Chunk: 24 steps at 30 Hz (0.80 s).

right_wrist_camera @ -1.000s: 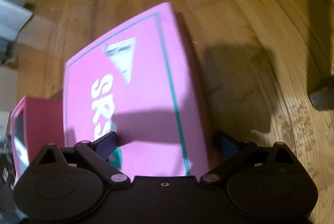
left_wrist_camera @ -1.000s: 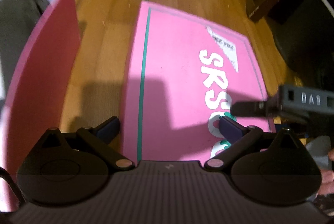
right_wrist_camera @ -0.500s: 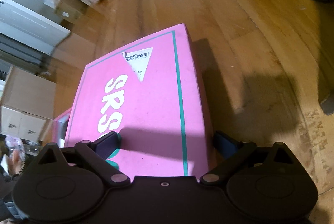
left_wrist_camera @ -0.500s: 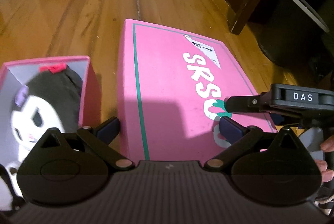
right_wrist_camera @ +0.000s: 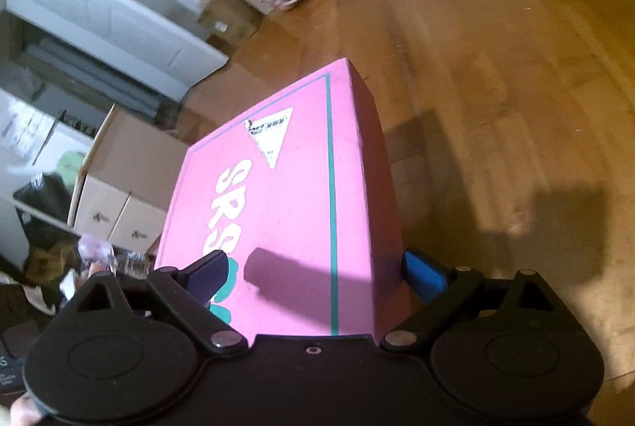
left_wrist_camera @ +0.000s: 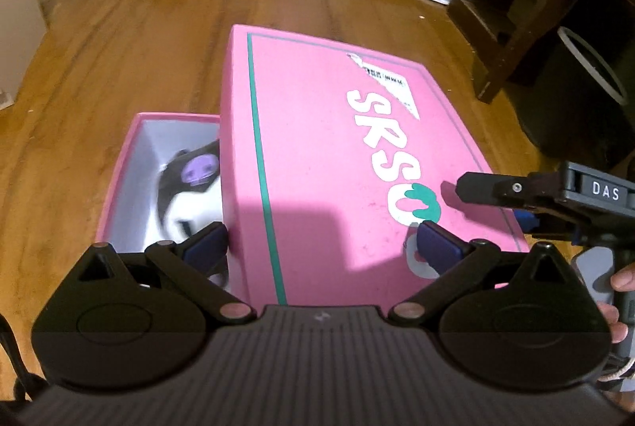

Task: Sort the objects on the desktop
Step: 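Lift the lid with both grippers and carry it over the pink box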

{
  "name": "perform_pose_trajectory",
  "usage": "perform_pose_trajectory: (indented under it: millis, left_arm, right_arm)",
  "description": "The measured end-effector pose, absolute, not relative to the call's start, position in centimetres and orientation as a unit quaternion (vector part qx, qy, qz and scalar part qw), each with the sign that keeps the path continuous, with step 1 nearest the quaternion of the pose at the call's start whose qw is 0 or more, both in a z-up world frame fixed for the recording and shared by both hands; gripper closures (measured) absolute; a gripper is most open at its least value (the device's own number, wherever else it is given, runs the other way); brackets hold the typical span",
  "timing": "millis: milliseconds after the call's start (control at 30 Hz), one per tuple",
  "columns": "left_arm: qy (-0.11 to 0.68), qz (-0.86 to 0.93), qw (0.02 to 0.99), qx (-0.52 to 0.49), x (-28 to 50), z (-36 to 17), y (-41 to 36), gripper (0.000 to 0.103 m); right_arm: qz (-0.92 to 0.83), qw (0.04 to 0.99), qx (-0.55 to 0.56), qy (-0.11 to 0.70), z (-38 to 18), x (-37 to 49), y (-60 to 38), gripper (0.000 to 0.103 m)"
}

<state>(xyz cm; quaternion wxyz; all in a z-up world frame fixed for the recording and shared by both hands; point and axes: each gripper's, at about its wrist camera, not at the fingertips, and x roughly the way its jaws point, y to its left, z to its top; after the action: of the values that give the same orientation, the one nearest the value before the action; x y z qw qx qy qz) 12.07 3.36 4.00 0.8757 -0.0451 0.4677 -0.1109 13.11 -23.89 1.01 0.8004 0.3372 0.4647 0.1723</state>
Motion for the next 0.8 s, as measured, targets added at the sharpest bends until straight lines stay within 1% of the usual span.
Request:
perform_pose_trajectory:
  millis: [133, 333, 433, 600, 800]
  left_arm:
    - [0.454, -0.096, 0.885, -0.024, 11.2, 3.9, 5.4, 0.0]
    - [0.468, -0.074, 0.879, -0.061, 12.0, 2.5, 9.7, 0.0]
    - [0.475, -0.072, 0.875, -0.063, 11.9, 1.7, 10.4, 0.0]
    - [0.479, -0.068, 0.874, -0.038, 12.1, 0.4, 10.5, 0.0]
    - [0.496, -0.066, 0.863, -0.076, 13.1, -1.1, 12.3, 0.0]
  right_arm:
    - [0.171, 0.804, 0.313, 0.476, 0.7, 12.9, -19.6, 0.005]
    - [0.197, 0.782, 0.34, 0.484, -1.6, 13.6, -17.1, 0.006]
    - [0.192, 0.788, 0.327, 0.485, -2.1, 13.9, -15.8, 0.006]
    - [0.187, 0.791, 0.294, 0.503, -4.3, 14.7, -13.4, 0.006]
    - [0.189, 0.788, 0.305, 0.5, -5.2, 15.3, -13.1, 0.006]
